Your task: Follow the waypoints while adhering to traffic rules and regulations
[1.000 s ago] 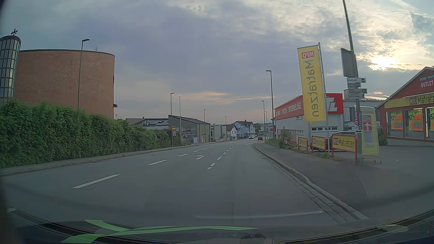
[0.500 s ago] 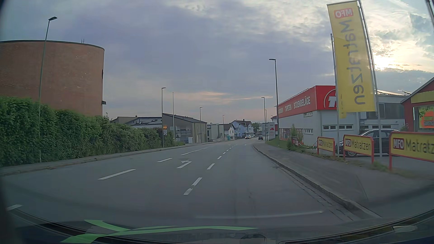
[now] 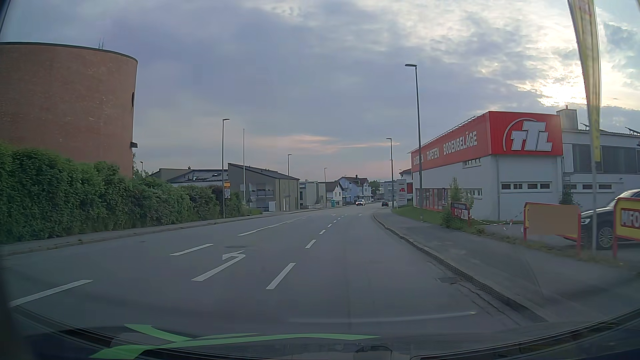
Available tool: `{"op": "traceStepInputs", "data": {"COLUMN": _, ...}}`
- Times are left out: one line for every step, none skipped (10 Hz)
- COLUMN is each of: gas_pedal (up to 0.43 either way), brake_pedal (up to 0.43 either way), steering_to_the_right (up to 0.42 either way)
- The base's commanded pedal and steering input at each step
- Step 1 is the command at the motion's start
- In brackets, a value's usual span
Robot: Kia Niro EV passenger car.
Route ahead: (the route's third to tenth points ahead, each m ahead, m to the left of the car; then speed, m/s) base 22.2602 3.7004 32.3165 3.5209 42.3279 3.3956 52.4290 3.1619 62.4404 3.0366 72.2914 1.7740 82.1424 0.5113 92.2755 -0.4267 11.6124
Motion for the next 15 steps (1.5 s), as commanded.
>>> {"op": "traceStepInputs", "data": {"gas_pedal": 0.067, "brake_pedal": 0.0, "steering_to_the_right": 0.027}}
{"op": "traceStepInputs", "data": {"gas_pedal": 0.067, "brake_pedal": 0.0, "steering_to_the_right": 0.019}}
{"op": "traceStepInputs", "data": {"gas_pedal": 0.067, "brake_pedal": 0.0, "steering_to_the_right": 0.01}}
{"op": "traceStepInputs", "data": {"gas_pedal": 0.067, "brake_pedal": 0.0, "steering_to_the_right": 0.006}}
{"op": "traceStepInputs", "data": {"gas_pedal": 0.067, "brake_pedal": 0.0, "steering_to_the_right": 0.003}}
{"op": "traceStepInputs", "data": {"gas_pedal": 0.067, "brake_pedal": 0.0, "steering_to_the_right": 0.003}}
{"op": "traceStepInputs", "data": {"gas_pedal": 0.059, "brake_pedal": 0.0, "steering_to_the_right": 0.003}}
{"op": "traceStepInputs", "data": {"gas_pedal": 0.028, "brake_pedal": 0.0, "steering_to_the_right": -0.001}}
{"op": "traceStepInputs", "data": {"gas_pedal": 0.028, "brake_pedal": 0.0, "steering_to_the_right": -0.009}}
{"op": "traceStepInputs", "data": {"gas_pedal": 0.039, "brake_pedal": 0.0, "steering_to_the_right": -0.01}}
{"op": "traceStepInputs", "data": {"gas_pedal": 0.449, "brake_pedal": 0.0, "steering_to_the_right": -0.011}}
{"op": "traceStepInputs", "data": {"gas_pedal": 0.72, "brake_pedal": 0.0, "steering_to_the_right": -0.019}}
{"op": "traceStepInputs", "data": {"gas_pedal": 0.72, "brake_pedal": 0.0, "steering_to_the_right": -0.03}}
{"op": "traceStepInputs", "data": {"gas_pedal": 0.72, "brake_pedal": 0.0, "steering_to_the_right": -0.043}}
{"op": "traceStepInputs", "data": {"gas_pedal": 0.63, "brake_pedal": 0.0, "steering_to_the_right": -0.042}}
